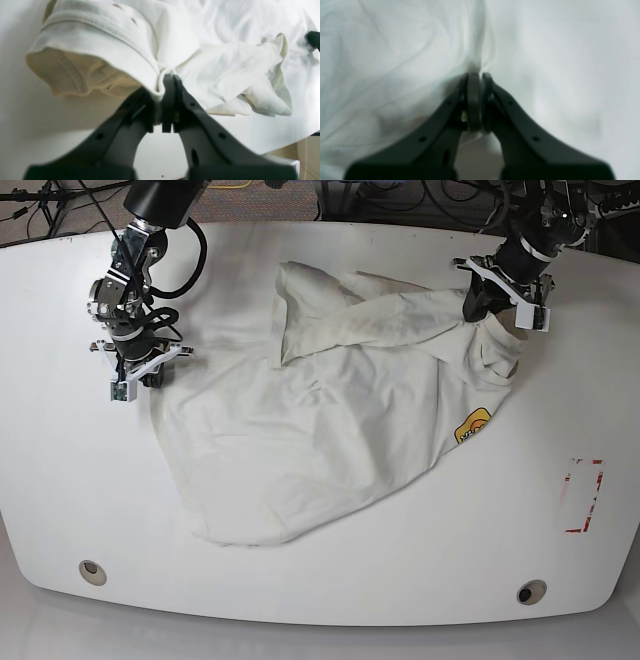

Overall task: Fold the T-shirt properly
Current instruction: 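Grasp shirt edges with both grippers, right gripper at the hem corner, then lift the shirt with both grippers and stretch it apart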

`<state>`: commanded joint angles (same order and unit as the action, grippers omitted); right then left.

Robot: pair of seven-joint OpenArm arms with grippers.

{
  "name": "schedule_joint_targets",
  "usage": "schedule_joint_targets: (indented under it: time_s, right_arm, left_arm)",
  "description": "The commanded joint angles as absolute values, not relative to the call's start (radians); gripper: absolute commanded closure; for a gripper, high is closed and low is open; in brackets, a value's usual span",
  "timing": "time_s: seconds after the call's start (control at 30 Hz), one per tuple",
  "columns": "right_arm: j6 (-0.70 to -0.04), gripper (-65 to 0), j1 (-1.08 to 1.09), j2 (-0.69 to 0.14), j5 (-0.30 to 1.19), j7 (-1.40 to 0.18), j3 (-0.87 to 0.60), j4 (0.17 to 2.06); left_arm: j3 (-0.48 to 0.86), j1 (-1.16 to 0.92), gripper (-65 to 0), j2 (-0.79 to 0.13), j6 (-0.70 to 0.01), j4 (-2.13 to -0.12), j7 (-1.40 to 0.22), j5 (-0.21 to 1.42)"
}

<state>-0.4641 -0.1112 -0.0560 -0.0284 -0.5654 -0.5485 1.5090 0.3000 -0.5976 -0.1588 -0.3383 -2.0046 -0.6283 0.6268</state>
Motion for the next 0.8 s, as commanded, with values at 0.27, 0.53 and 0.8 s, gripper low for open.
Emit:
schedule_joint_targets:
  time_s: [0.27,0.53,0.8]
  right_arm:
    - [-0.464,0.0,-0.216,-0.033,-0.028,-0.573,-0.541,1.748]
    - [-0.466,0.0,-0.277,-0.028,-0.028,-0.573,-0.541,1.940]
    - [-0.466,0.0,-0.245,-0.031,-0.028,-0.573,-0.541,1.995]
  left_arm:
    - [0.300,-0.591,0.0,-0.213,-0.343,-2.018,-0.628,0.653]
    - [0.300,-0.559,0.0,-0.367,-0.352,-2.015,-0.628,0.837]
    - [0.387,-0.490,0.0,-0.452,-0.352,-2.011,-0.647,0.963]
